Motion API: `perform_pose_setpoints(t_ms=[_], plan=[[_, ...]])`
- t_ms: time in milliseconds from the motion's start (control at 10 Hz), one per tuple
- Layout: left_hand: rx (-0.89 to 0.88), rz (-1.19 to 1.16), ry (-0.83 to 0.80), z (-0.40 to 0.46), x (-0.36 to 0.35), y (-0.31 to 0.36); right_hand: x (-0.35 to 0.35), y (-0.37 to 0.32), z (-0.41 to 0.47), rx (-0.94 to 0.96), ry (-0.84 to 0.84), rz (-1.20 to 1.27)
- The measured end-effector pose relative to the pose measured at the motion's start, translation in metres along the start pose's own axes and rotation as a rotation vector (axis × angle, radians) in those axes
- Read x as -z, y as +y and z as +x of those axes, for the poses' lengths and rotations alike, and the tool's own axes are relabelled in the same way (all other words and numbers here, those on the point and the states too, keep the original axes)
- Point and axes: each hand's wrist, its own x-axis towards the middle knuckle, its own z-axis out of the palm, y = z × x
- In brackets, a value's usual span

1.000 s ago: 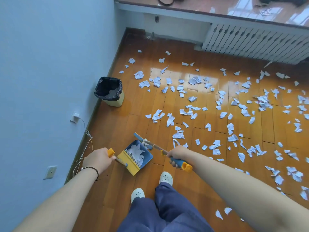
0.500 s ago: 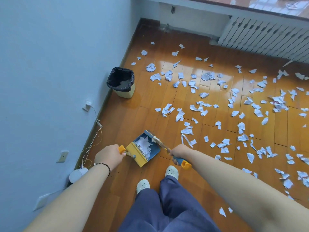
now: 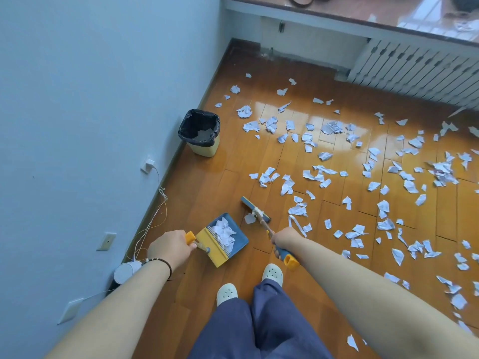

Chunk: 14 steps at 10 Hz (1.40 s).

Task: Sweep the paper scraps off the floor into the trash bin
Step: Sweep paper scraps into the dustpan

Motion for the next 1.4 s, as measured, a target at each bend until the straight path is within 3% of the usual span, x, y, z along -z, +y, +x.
perform_pose_setpoints(t_ms=[100, 300, 700, 1100, 1400], plan=[[0.001, -0.021, 0.0, -0.003, -0.004, 0.009, -0.01, 0.007, 0.001, 0.009, -0.056, -0.053], [-0.021, -0.038, 0.005, 0.002, -0.001, -0.014, -0.024, 0.009, -0.026, -0.091, -0.219, 0.118], [-0.031, -0.193, 0.064, 0.005, 0.021, -0.036, -0.031, -0.015, -0.048, -0.034, -0.057, 0.089], [0.012, -0.298, 0.107, 0.077, 0.089, 0.036, 0.068, -0.076, -0.011, 0.025, 0.066, 0.33], [-0.025, -0.14, 0.086, 0.154, 0.14, 0.1, 0.165, -0.134, 0.05, 0.051, 0.232, 0.199]])
